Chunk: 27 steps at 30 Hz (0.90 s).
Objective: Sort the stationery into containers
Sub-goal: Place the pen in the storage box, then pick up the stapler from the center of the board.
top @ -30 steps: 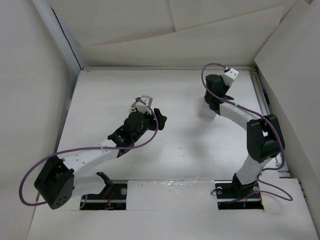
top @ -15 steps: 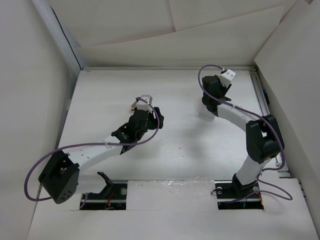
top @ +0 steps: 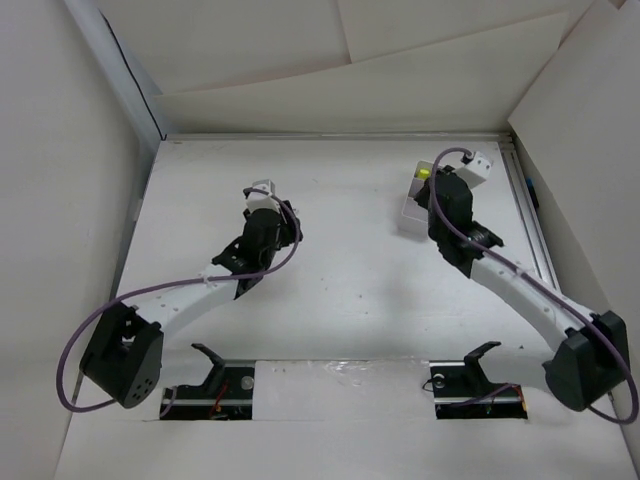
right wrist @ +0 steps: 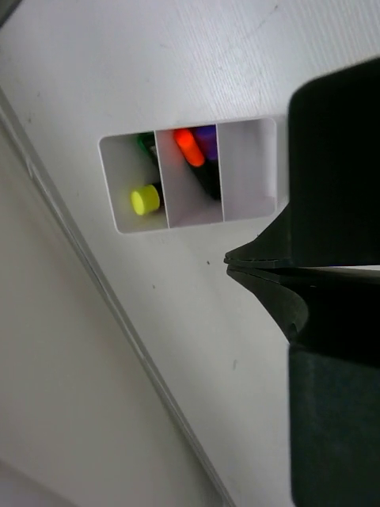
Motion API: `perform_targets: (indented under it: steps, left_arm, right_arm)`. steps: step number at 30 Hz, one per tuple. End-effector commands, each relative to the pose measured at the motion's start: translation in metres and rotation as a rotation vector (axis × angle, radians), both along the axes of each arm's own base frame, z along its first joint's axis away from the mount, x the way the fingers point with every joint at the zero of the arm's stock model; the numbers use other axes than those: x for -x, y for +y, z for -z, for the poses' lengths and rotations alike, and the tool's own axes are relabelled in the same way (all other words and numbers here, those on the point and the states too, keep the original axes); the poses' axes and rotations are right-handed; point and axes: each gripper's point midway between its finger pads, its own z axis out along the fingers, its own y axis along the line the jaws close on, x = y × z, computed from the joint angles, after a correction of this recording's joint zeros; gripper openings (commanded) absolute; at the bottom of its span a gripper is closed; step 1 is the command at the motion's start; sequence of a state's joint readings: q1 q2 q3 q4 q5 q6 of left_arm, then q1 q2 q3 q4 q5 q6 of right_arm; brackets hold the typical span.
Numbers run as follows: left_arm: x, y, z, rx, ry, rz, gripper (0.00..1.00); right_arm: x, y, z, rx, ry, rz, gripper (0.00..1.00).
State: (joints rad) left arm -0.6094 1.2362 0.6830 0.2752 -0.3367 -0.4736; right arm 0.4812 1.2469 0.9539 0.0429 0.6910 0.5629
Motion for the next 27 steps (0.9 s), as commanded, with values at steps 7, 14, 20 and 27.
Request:
perform_targets:
  steps: [7, 14, 20, 27]
  left_arm:
    - [-0.051, 0.069, 0.025, 0.027, 0.105, -0.215, 0.51]
    - [-0.07, 0.075, 0.058, -0.125, 0.188, -0.221, 0.52]
    - [-0.085, 0.068, 0.066, -0.166, 0.199, -0.15, 0.52]
    - [-0.109, 0.07, 0.079, -0.204, 0.273, -0.165, 0.52]
  right_arm:
    - [0.041, 0.066, 0.025, -0.057, 0.056, -0.31, 0.2]
    - [0.044, 0.091, 0.049, -0.08, 0.101, -0.401, 0.38]
    - [0.048, 0.099, 0.047, -0.082, 0.093, -0.423, 0.4]
    - [0.053, 0.106, 0.042, -0.103, 0.082, -0.473, 0.41]
